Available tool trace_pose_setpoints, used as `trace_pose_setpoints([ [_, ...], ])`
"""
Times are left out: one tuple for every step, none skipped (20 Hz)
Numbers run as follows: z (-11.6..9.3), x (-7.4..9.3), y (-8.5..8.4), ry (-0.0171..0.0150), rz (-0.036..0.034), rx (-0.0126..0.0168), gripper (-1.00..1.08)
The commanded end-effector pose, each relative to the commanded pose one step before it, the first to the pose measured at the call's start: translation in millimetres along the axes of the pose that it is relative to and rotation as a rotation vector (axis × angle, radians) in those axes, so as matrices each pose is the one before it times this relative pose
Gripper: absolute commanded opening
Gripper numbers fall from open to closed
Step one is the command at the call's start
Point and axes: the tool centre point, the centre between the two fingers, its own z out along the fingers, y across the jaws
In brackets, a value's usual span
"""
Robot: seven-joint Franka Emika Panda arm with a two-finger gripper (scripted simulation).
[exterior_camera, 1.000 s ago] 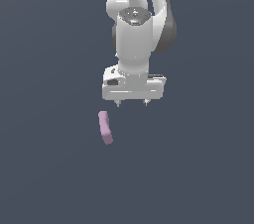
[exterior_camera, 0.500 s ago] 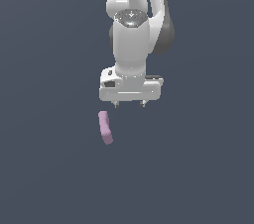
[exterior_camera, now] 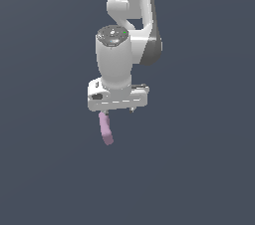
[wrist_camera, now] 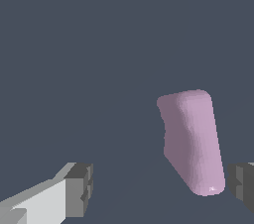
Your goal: Pick up the object and move it to a goal position.
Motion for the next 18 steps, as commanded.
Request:
trace_pose_setpoints([
  [10.4,0.3,16.02,-0.01367,-0.03148,0.00139,1.0],
  [3.87,-0.12,5.89,-0.00494,-0.01199,0.00083,1.0],
  [3.64,-0.24,5.51,-0.00459,-0.01122,0.00091,1.0],
  [3.4,-0.34,5.14,-0.00425,-0.01043,0.00096,1.0],
  [3.16,-0.41,4.75,-0.00391,-0.00966,0.00099,1.0],
  [2.92,-0.46,4.36,-0.00358,-0.0089,0.00099,1.0],
  [2.68,-0.49,3.98,-0.00324,-0.00811,0.00097,1.0],
  [2.42,-0.5,3.61,-0.00291,-0.00732,0.00093,1.0],
  [2.19,-0.49,3.2,-0.0026,-0.00659,0.00089,1.0],
  [1.92,-0.48,2.85,-0.00227,-0.00577,0.00081,1.0],
  [1.67,-0.44,2.45,-0.00196,-0.00502,0.00073,1.0],
  [1.43,-0.38,2.06,-0.00166,-0.00427,0.00064,1.0],
  [1.17,-0.33,1.68,-0.00135,-0.00349,0.00054,1.0],
  [0.91,-0.27,1.32,-0.00105,-0.0027,0.00043,1.0],
  [0.64,-0.2,0.95,-0.00074,-0.00191,0.0003,1.0],
  [0.37,-0.14,0.6,-0.00043,-0.0011,0.00018,1.0],
  [0.02,-0.16,0.42,0.0,0.0,0.0,1.0],
  [-0.32,-0.03,-0.86,0.0001,0.00307,-0.00027,1.0],
])
